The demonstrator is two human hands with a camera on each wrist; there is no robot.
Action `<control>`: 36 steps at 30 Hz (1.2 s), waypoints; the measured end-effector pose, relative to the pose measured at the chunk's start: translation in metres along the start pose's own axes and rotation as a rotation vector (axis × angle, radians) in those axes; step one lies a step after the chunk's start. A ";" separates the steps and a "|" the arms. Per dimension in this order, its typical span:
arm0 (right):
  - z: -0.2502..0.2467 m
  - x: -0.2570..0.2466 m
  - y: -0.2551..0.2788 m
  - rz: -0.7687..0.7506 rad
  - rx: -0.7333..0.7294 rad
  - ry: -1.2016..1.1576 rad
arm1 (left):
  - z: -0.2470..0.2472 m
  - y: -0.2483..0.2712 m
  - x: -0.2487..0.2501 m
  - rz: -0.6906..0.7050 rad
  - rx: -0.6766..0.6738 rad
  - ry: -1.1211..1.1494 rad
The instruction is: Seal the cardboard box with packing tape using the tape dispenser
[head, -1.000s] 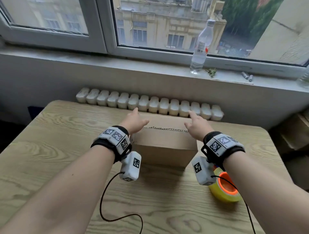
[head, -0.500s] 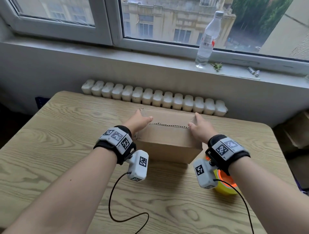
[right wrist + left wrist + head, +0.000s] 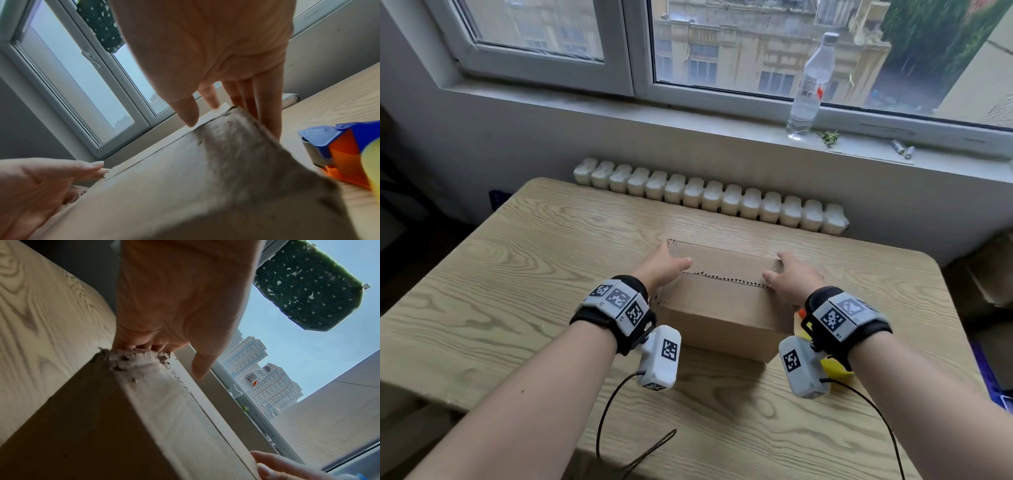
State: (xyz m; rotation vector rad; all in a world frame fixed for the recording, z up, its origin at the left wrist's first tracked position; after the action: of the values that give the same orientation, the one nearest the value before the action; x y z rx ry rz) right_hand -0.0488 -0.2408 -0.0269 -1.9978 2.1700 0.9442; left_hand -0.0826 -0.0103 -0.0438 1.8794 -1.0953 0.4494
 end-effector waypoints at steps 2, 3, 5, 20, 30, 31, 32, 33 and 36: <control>0.002 0.004 0.005 -0.017 -0.007 0.008 | 0.004 0.005 -0.005 -0.011 -0.021 -0.012; 0.001 0.006 0.006 -0.024 -0.008 0.008 | 0.006 0.007 -0.006 -0.016 -0.032 -0.021; -0.002 0.011 0.009 -0.030 -0.013 -0.010 | 0.007 0.012 -0.006 -0.032 -0.033 -0.033; -0.063 0.111 0.009 0.002 0.069 0.034 | 0.146 0.036 0.149 0.590 0.050 -0.840; -0.040 0.191 -0.017 0.077 -0.021 -0.015 | 0.257 0.009 0.168 0.583 -0.088 -1.213; -0.035 0.194 -0.021 0.069 -0.041 -0.015 | 0.261 0.005 0.167 0.566 -0.099 -1.241; -0.030 0.196 -0.025 0.058 -0.059 -0.013 | 0.265 0.002 0.165 0.549 -0.109 -1.260; -0.025 0.197 -0.029 0.044 -0.073 -0.011 | 0.269 -0.002 0.163 0.533 -0.119 -1.270; -0.013 0.199 -0.038 0.016 -0.112 -0.019 | 0.276 -0.009 0.159 0.497 -0.146 -1.265</control>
State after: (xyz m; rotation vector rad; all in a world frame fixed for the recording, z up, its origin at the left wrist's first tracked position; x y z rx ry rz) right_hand -0.0424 -0.4233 -0.1158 -2.0123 2.1718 1.1067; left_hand -0.0215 -0.3190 -0.0909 1.6660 -2.3368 -0.6831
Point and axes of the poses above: each hand's wrist, its own y-axis away from the middle knuckle, its own z-axis out of the palm, x = y × z, the point moved 4 cm from there along -y, towards the middle knuckle, and after that the axes turned 6 degrees about -y, right-handed, at the moved point
